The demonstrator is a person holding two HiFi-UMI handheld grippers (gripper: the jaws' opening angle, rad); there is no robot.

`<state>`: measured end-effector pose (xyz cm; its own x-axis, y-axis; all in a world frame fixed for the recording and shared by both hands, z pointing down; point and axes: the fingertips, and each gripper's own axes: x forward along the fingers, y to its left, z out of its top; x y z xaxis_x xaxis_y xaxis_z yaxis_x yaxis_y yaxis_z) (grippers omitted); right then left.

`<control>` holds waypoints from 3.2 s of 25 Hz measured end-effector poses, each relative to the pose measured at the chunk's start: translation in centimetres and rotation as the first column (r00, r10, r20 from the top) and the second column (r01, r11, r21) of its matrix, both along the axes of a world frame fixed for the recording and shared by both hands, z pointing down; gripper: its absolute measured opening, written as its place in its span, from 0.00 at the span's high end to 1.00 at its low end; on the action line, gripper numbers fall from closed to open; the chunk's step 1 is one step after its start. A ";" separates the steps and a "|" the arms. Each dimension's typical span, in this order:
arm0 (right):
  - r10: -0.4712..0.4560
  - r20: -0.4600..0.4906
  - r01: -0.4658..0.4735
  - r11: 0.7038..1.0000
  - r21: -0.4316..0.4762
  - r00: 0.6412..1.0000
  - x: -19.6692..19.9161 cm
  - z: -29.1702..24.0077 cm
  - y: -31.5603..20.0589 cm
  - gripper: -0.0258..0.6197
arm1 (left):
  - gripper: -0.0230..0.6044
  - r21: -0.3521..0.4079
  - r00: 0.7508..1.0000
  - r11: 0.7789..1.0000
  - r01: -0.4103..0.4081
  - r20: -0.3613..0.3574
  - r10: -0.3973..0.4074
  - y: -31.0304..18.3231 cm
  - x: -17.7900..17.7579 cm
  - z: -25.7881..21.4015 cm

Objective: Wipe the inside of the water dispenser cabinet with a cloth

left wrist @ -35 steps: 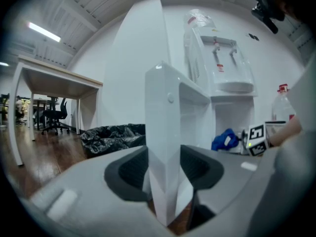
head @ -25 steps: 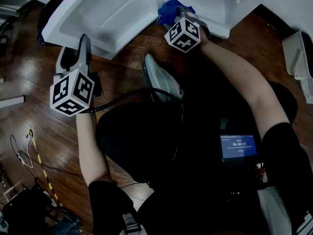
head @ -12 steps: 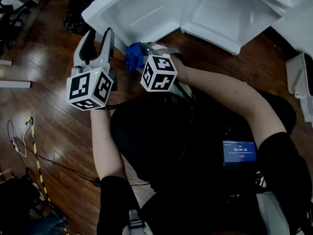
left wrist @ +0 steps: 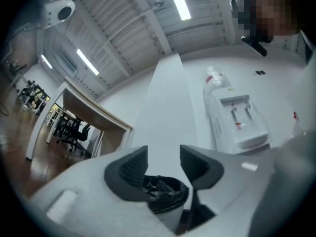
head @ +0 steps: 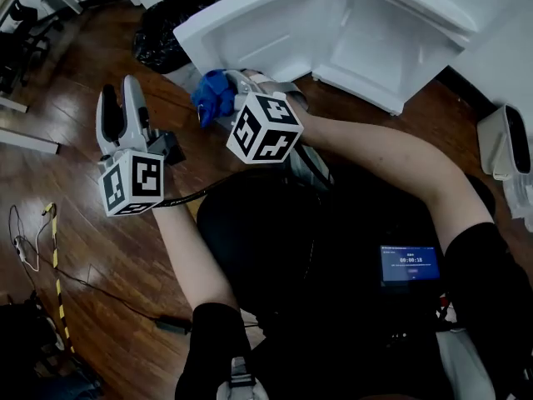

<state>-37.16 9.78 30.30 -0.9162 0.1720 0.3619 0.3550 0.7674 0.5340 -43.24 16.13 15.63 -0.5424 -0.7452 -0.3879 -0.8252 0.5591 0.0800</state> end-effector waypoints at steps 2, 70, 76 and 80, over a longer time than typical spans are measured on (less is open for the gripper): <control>0.000 0.105 0.002 1.000 -0.020 0.994 0.1 -5.6 0.3 0.72 | 0.64 0.000 1.000 1.000 -0.007 -0.009 0.007 0.0 0.1 0.0; 0.424 0.340 -0.364 0.903 -0.226 0.840 17.8 -13.6 -22.0 0.73 | 0.78 -0.644 0.918 0.675 -0.361 -0.119 0.377 -9.9 10.1 8.2; 0.329 0.359 -0.185 0.906 -0.381 0.873 21.8 -15.5 -19.9 0.73 | 0.72 -0.222 0.620 0.585 -0.780 -0.402 0.674 -13.3 16.9 3.4; 0.329 0.433 -0.129 0.895 -0.428 0.839 24.0 -17.8 -19.8 0.73 | 0.45 0.051 0.129 0.211 -0.976 -0.645 0.753 -17.7 24.7 5.2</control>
<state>-13.20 -10.06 12.54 -0.9823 -0.0376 -0.1836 -0.0835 0.9649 0.2491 -18.52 -1.59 20.87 0.5894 -0.8077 0.0163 -0.6385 -0.4535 0.6218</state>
